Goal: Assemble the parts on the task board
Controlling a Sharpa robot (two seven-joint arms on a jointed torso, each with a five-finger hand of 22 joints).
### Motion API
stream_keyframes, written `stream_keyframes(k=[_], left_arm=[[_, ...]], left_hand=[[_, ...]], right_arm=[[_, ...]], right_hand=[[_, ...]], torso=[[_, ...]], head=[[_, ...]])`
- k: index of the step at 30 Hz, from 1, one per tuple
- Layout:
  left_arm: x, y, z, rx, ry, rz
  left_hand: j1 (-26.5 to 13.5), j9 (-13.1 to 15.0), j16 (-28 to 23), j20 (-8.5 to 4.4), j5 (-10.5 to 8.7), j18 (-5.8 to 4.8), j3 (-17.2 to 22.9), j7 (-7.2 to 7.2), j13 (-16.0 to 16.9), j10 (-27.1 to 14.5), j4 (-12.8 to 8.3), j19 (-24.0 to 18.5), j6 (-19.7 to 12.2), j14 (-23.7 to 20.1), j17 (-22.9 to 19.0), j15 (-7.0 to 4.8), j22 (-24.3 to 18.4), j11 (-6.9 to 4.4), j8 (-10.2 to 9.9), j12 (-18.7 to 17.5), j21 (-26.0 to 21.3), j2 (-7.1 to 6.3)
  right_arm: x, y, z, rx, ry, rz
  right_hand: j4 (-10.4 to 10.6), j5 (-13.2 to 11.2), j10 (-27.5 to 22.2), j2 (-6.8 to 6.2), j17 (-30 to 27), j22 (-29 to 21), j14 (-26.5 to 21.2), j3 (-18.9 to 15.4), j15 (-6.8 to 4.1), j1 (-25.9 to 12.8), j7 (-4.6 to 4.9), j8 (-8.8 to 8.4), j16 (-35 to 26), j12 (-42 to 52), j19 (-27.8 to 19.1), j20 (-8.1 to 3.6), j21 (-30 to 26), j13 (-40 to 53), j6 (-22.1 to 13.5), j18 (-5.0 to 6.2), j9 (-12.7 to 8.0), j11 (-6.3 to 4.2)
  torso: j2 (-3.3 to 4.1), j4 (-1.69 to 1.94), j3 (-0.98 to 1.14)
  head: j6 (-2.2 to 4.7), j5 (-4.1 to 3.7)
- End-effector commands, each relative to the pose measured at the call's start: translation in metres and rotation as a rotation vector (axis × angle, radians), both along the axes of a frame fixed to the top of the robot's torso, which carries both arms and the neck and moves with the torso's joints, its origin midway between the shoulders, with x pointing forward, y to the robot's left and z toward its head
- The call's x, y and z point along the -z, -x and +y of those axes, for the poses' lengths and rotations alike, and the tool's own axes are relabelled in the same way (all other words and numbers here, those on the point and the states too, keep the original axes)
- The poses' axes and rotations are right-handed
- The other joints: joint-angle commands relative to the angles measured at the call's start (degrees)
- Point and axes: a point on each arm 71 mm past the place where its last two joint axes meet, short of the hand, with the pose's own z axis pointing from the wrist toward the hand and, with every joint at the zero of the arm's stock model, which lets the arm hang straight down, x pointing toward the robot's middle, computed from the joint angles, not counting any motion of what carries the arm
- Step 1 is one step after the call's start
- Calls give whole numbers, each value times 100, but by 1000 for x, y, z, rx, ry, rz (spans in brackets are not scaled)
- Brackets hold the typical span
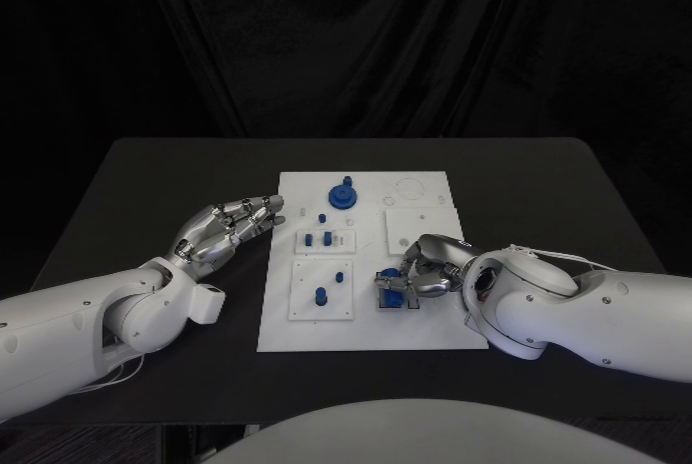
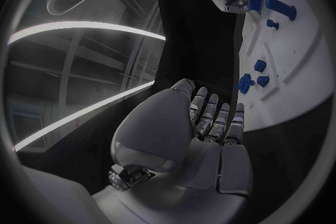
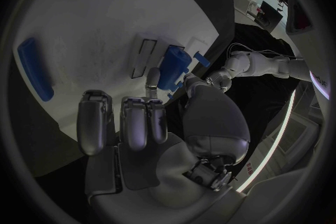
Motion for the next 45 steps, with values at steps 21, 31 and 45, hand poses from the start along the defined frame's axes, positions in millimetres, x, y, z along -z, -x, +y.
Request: stream_keyframes(k=[21, 31, 45], left_arm=[[-5, 2, 1, -8, 60, -67], [-4, 2, 1, -10, 56, -65], [-4, 2, 0, -10, 58, -65]], left_hand=[[38, 6, 18, -9, 35, -78, 40, 183, 3, -17, -2, 55, 24, 4, 8, 24, 10, 33, 26, 16, 27, 16], [41, 7, 33, -10, 40, -84, 49, 188, 3, -16, -4, 67, 34, 10, 9, 27, 30, 33, 28, 25, 33, 14], [41, 8, 38, -11, 41, -86, 52, 188, 4, -14, -4, 67, 39, 13, 9, 28, 26, 33, 30, 29, 34, 13]], right_arm=[[-18, 3, -18, 26, -57, -94], [-42, -1, -52, 85, -2, -105], [-33, 2, -88, 115, 248, -152]], right_hand=[[-27, 426, 587, 498, 1088, 1237, 526, -645, 28, 187, 14, -113, -18, 16, 267, 32, -31, 1509, 82, 70, 131, 28], [-32, 1408, 587, 486, 1079, 1245, 523, -720, 52, 576, 57, -358, -21, 16, 276, 47, -14, 1509, -10, 64, -2, 61], [-33, 1820, 587, 401, 1021, 1242, 512, -749, 88, 813, 105, -626, -49, 16, 273, 82, -24, 1509, 12, 66, -277, 104]], torso=[[1, -3, 2], [1, 1, 1], [0, 3, -1]], head=[[-1, 17], [-1, -18], [-1, -96]])
